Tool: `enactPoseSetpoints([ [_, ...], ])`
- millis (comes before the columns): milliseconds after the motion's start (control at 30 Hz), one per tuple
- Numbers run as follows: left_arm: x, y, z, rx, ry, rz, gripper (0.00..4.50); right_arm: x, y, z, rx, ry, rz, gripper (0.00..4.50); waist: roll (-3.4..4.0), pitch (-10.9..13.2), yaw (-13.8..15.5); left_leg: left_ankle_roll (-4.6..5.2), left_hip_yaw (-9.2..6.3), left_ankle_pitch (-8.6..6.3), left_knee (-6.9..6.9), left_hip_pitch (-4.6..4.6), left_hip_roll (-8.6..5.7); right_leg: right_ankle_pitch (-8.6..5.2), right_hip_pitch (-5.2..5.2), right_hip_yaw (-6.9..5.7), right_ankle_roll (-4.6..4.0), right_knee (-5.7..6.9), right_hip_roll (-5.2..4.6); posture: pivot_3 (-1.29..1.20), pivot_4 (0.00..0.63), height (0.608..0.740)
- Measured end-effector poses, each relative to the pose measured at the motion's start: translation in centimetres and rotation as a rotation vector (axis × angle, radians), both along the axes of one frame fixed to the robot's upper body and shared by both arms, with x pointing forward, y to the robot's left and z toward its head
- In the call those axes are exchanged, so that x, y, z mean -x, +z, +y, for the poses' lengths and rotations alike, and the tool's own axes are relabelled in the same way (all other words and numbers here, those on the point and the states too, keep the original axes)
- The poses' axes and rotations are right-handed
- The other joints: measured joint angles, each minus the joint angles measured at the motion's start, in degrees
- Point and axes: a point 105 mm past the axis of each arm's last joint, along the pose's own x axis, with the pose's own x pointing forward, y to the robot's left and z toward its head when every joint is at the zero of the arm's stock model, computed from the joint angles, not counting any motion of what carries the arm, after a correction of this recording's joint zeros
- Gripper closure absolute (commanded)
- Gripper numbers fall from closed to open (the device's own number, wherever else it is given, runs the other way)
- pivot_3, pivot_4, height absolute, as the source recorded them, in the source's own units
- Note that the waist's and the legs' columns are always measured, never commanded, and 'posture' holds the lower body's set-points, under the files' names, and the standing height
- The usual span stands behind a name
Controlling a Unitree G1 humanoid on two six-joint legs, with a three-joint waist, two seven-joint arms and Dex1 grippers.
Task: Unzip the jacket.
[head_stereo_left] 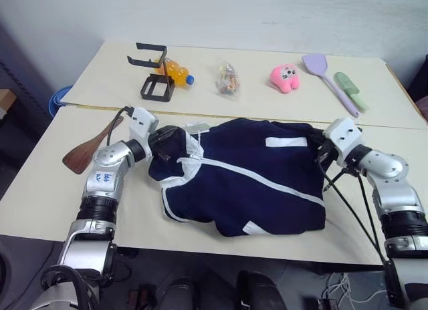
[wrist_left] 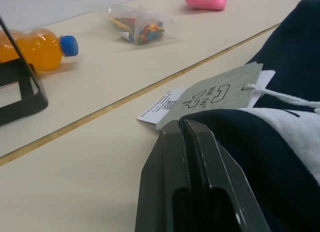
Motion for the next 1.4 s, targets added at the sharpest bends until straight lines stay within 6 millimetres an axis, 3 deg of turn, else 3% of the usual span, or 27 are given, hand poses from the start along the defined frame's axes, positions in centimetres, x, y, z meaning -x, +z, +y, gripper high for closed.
enactPoseSetpoints([
  [33, 0.1, -0.2, 0.1, -0.005, -0.004, 0.011, 4.50, 0.1, -0.4, -0.2, -0.023, -0.005, 0.025, 3.76, 0.00, 0.00, -0.05, 0.00, 0.00, 0.00, 0.00, 0.00, 0.00, 0.00, 0.00, 0.00, 0.00, 0.00, 0.00, 0.00, 0.150, 0.740],
  [167, 0.6, -1.7, 1.8, -0.026, 0.018, 0.100, 3.40, 1.1, -0.4, -1.4, -0.058, -0.021, 0.034, 2.27, 0.00, 0.00, -0.18, 0.00, 0.00, 0.00, -0.02, 0.02, 0.03, 0.00, 0.00, 0.01, 0.00, 0.00, 0.02, 0.00, 0.150, 0.740],
  [233, 1.1, -2.3, 3.1, -0.054, 0.039, 0.122, 2.93, 2.1, -0.4, -1.4, -0.070, 0.008, 0.042, 1.75, 0.00, 0.00, -0.15, -0.01, 0.00, 0.00, -0.04, 0.02, 0.05, 0.00, -0.01, 0.02, 0.00, 0.00, 0.03, 0.00, 0.150, 0.740],
  [333, 2.3, -1.7, 5.4, -0.120, 0.010, 0.080, 2.13, 5.7, -0.3, -0.2, -0.113, 0.146, 0.089, 0.88, 0.01, 0.00, -0.01, -0.06, -0.05, -0.03, -0.06, 0.01, 0.10, -0.02, -0.02, -0.02, -0.03, -0.02, 0.07, 0.00, 0.150, 0.740],
  [400, 2.9, -0.6, 6.6, -0.129, -0.010, 0.036, 2.09, 7.9, 0.2, 0.3, -0.165, 0.208, 0.126, 0.16, 0.01, 0.01, 0.11, -0.05, -0.02, -0.03, -0.03, 0.01, 0.07, -0.02, -0.01, 0.02, -0.03, -0.04, 0.03, 0.00, 0.150, 0.740],
  [467, 3.3, 0.4, 7.1, -0.112, -0.043, 0.006, 2.09, 9.9, 1.0, 1.5, -0.203, 0.278, 0.148, 0.07, 0.01, 0.00, 0.42, -0.04, -0.07, -0.03, 0.02, 0.09, 0.07, -0.02, 0.12, -0.01, -0.03, -0.04, 0.00, 0.00, 0.150, 0.740],
  [533, 3.5, 0.9, 6.8, -0.077, -0.087, -0.002, 1.74, 11.7, 1.5, 2.9, -0.229, 0.343, 0.177, 0.00, 0.00, 0.00, 0.76, -0.04, -0.06, -0.03, 0.05, 0.12, 0.05, -0.01, 0.15, 0.02, -0.03, -0.03, -0.03, 0.00, 0.150, 0.740],
  [633, 2.5, 1.4, 5.1, 0.002, -0.129, 0.028, 0.92, 13.5, 1.1, 4.0, -0.268, 0.366, 0.232, 0.00, -0.01, 0.00, 1.80, -0.02, -0.17, -0.02, 0.07, 0.06, -0.02, -0.01, 0.15, -0.04, -0.02, 0.00, -0.03, 0.00, 0.150, 0.740],
  [733, 0.7, 2.0, 2.3, 0.113, -0.159, 0.165, 0.03, 15.0, 0.8, 5.7, -0.307, 0.407, 0.274, 0.00, -0.06, 0.01, 2.41, 0.01, -0.11, -0.02, 0.10, 0.03, -0.12, 0.01, 0.14, 0.00, 0.01, 0.00, -0.01, 0.00, 0.150, 0.740],
  [900, -1.2, 1.4, -1.2, 0.211, -0.147, 0.528, 0.03, 15.6, 2.6, 7.1, -0.325, 0.465, 0.218, 0.00, -0.15, 0.06, 1.76, 0.06, -0.06, -0.02, 0.02, 0.03, -0.13, 0.03, 0.09, 0.02, 0.07, -0.06, 0.08, 0.00, 0.150, 0.740],
  [1100, -1.5, -0.5, -2.2, 0.218, -0.066, 0.768, 0.03, 17.2, 4.7, 8.7, -0.353, 0.558, 0.045, 0.00, -0.27, 0.13, 1.09, -0.02, 0.05, -0.02, -0.07, 0.05, -0.15, 0.03, 0.03, 0.07, 0.06, -0.14, 0.23, 0.00, 0.150, 0.740],
  [1300, -1.0, -0.7, -3.4, 0.261, -0.085, 0.873, 0.03, 17.5, 4.6, 8.8, -0.377, 0.536, 0.026, 0.00, -0.29, 0.14, 1.52, 0.01, 0.03, -0.02, 0.00, 0.07, -0.08, 0.03, 0.07, 0.11, 0.06, -0.09, 0.09, 0.00, 0.150, 0.740],
  [1367, -1.0, -0.4, -5.7, 0.547, -0.132, 0.941, 0.22, 17.5, 4.2, 8.5, -0.395, 0.494, 0.023, 0.00, -0.31, 0.15, 1.83, 0.01, -0.10, -0.01, 0.03, 0.02, -0.08, 0.03, 0.06, 0.05, 0.06, -0.05, 0.02, 0.00, 0.150, 0.740],
  [1400, -1.0, -0.4, -6.5, 0.600, -0.145, 0.952, 0.43, 17.5, 4.1, 8.4, -0.399, 0.485, 0.026, 0.00, -0.34, 0.17, 1.86, 0.02, -0.13, -0.01, 0.06, -0.01, -0.09, 0.03, 0.07, 0.03, 0.06, -0.04, 0.00, 0.00, 0.150, 0.740],
])
